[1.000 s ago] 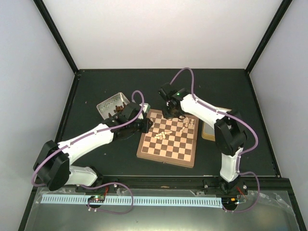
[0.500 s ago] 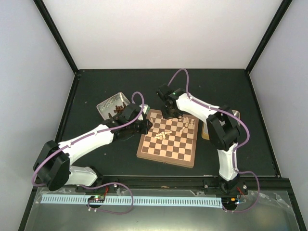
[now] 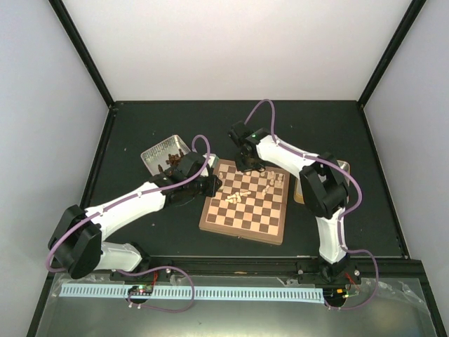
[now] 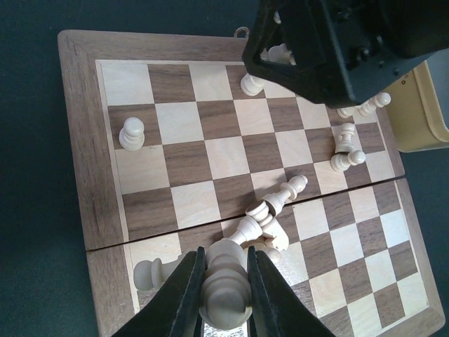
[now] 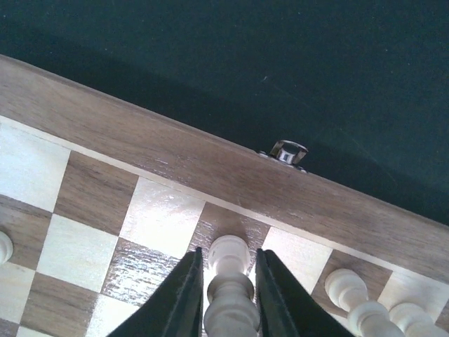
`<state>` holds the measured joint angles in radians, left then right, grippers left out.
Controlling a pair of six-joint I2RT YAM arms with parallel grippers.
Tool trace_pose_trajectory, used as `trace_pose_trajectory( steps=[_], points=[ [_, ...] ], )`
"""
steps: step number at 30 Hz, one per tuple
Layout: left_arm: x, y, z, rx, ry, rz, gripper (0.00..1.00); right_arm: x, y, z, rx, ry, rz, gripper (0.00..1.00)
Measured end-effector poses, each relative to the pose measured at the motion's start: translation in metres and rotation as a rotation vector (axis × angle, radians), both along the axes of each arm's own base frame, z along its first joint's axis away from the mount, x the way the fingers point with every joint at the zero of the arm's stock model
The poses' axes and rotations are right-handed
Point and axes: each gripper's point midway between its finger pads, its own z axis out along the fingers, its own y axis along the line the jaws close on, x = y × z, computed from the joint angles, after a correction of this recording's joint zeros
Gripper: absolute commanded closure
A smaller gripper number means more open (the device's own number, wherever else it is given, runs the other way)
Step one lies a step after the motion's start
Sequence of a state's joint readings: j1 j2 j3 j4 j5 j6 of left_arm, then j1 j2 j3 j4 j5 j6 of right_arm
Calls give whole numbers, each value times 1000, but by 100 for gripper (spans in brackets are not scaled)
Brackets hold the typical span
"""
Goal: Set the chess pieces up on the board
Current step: Place the chess piece on the chessboard.
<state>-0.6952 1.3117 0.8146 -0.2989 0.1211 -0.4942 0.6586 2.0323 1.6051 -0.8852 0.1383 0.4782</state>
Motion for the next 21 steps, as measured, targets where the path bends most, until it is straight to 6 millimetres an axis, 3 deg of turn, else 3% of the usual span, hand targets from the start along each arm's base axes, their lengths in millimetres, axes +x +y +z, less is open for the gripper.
trace_pose_trajectory(
  steps=[5, 8, 10, 14, 17, 21],
  points=[
    [-1, -1, 1, -5, 0, -4, 98, 0, 0, -5, -1, 11, -5, 52],
    [-2, -2, 1, -10, 3, -9, 99, 2, 1, 1, 17, -5, -10, 45],
    [-2, -2, 2, -14, 6, -14, 98, 5, 3, 13, 44, -34, -21, 42],
    [-5, -5, 6, -39, 16, -21, 98, 1, 1, 56, 144, -144, -35, 38],
    [-9, -9, 17, -94, 25, -23, 99, -19, -6, 93, 268, -246, -23, 38],
    [-15, -19, 25, -194, 96, -13, 99, -56, -9, 110, 460, -340, 72, 38]
  ],
)
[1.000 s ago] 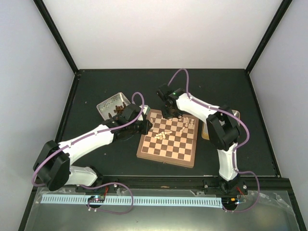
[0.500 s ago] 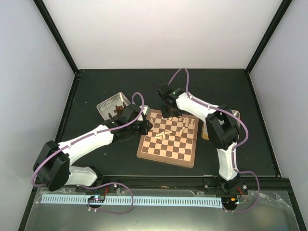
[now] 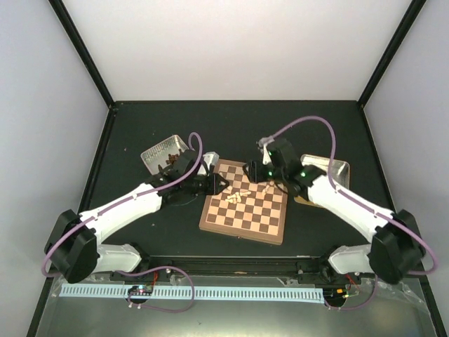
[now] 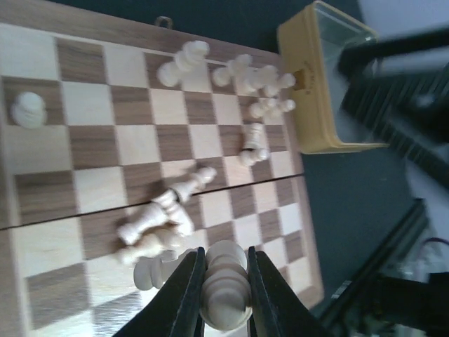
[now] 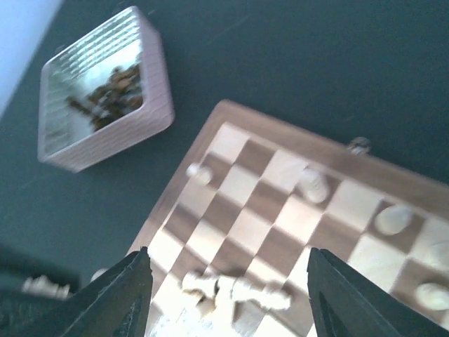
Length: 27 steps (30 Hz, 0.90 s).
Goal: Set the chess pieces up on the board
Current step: Place the chess piece on the chessboard.
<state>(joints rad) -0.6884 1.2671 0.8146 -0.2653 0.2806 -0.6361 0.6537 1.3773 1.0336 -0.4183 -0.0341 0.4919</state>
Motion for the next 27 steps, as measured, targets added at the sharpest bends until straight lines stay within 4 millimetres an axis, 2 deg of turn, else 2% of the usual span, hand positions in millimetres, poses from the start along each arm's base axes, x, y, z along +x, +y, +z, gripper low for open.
trace_pose_trajectory(
  steps=[4, 7, 9, 13, 20, 24, 27],
  points=[
    [-7, -17, 14, -153, 108, 4, 99, -37, 7, -19, 151, -37, 134, 38],
    [-14, -29, 25, -280, 203, 11, 98, -64, 4, -43, 216, -42, 202, 38],
    [-18, -33, 29, -345, 269, 23, 98, -78, 1, -47, 261, -90, 245, 38],
    [-18, -44, 35, -452, 385, 49, 98, -89, 4, -31, 339, -222, 318, 38],
    [-15, -55, 55, -582, 482, 81, 98, -91, 20, -6, 419, -366, 407, 42],
    [-16, -57, 60, -631, 522, 92, 98, -91, 26, 3, 449, -420, 431, 52],
    [-18, -58, 57, -649, 553, 105, 98, -90, 27, 11, 465, -460, 439, 62]
  ],
)
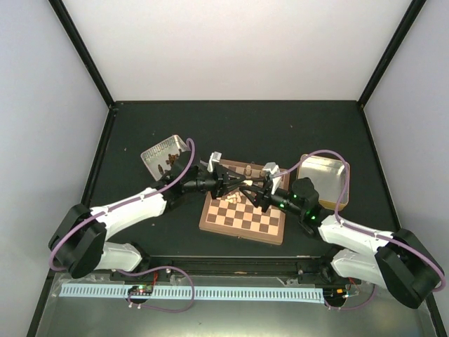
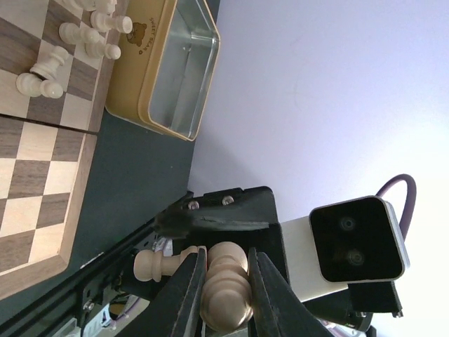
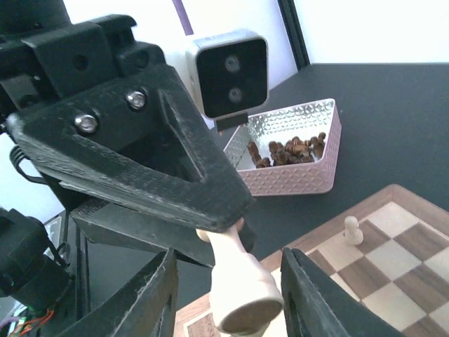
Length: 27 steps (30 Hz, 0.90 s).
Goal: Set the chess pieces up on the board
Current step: Place the chess piece on the chessboard.
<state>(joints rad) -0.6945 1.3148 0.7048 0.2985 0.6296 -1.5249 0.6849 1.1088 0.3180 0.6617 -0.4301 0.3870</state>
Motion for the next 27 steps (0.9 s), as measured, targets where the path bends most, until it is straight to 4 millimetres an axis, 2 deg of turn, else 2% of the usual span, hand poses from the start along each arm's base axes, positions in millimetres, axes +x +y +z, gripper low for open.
trace_pose_trajectory(
  steps=[3, 6, 13, 16, 19, 24, 27],
  points=[
    [-1, 0, -1, -9, 21, 6, 98, 0, 1, 7, 17, -30, 3, 72],
    [-1, 1, 0, -18, 30, 11, 98, -1, 1, 8, 27, -37, 4, 76],
    [-1, 1, 2, -30, 35, 13, 98, -1, 0, 7, 25, -34, 6, 56],
    [-1, 0, 5, -43, 29, 15, 98, -2, 0, 5, 22, -26, 7, 56],
    [0, 0, 7, -50, 20, 14, 98, -1, 1, -1, 9, -8, 8, 63],
    [0, 0, 7, -49, 18, 14, 98, 1, 3, -10, -3, 17, 7, 85],
    [0, 0, 7, -48, 13, 13, 98, 1, 3, -12, -4, 27, 7, 93]
  ],
)
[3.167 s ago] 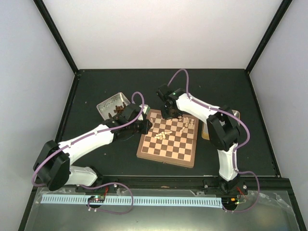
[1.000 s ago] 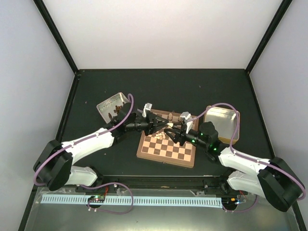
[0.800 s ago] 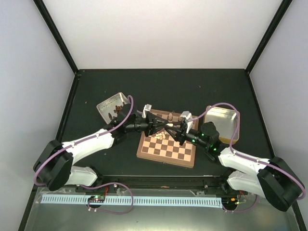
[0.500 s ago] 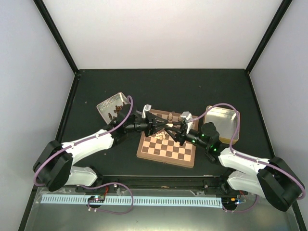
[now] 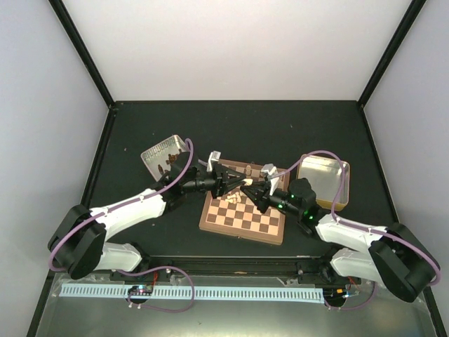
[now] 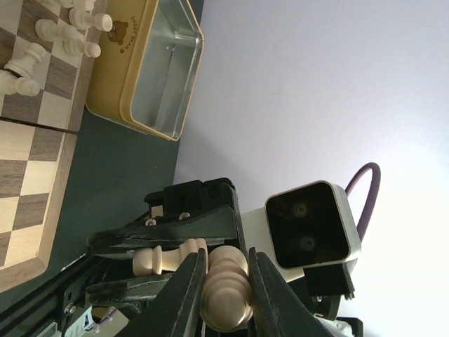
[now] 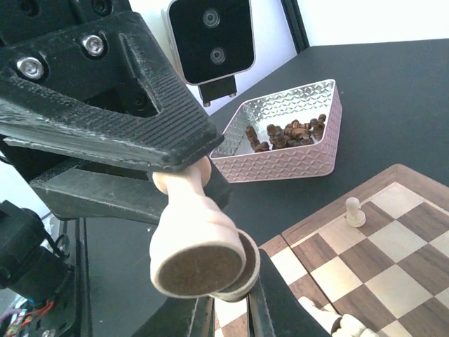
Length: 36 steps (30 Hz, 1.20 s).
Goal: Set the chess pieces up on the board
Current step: Place the chess piece on the chessboard.
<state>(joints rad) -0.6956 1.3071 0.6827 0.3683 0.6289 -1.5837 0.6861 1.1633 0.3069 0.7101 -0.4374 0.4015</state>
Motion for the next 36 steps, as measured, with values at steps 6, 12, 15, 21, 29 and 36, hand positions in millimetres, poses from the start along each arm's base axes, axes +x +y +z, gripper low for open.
trace_pose_trajectory(
  steps=[6, 12, 15, 21, 29, 36],
  points=[
    [0, 0, 1, 3, -18, -3, 98, -2, -2, 1, -2, -3, -6, 99],
    [2, 2, -4, 35, -45, 10, 98, -12, -15, -7, -9, 4, -28, 99],
    [7, 6, -11, 90, -63, 34, 98, -15, -22, -10, -13, 17, -53, 99],
    [31, 13, 4, 289, -284, 99, 98, -3, -51, -18, -70, 128, -245, 99],
    [56, -18, 9, 668, -649, 32, 98, 19, -105, -11, -194, 248, -591, 99],
    [69, -38, -56, 1030, -787, -115, 98, 17, -157, -15, -266, 322, -849, 99]
  ],
)
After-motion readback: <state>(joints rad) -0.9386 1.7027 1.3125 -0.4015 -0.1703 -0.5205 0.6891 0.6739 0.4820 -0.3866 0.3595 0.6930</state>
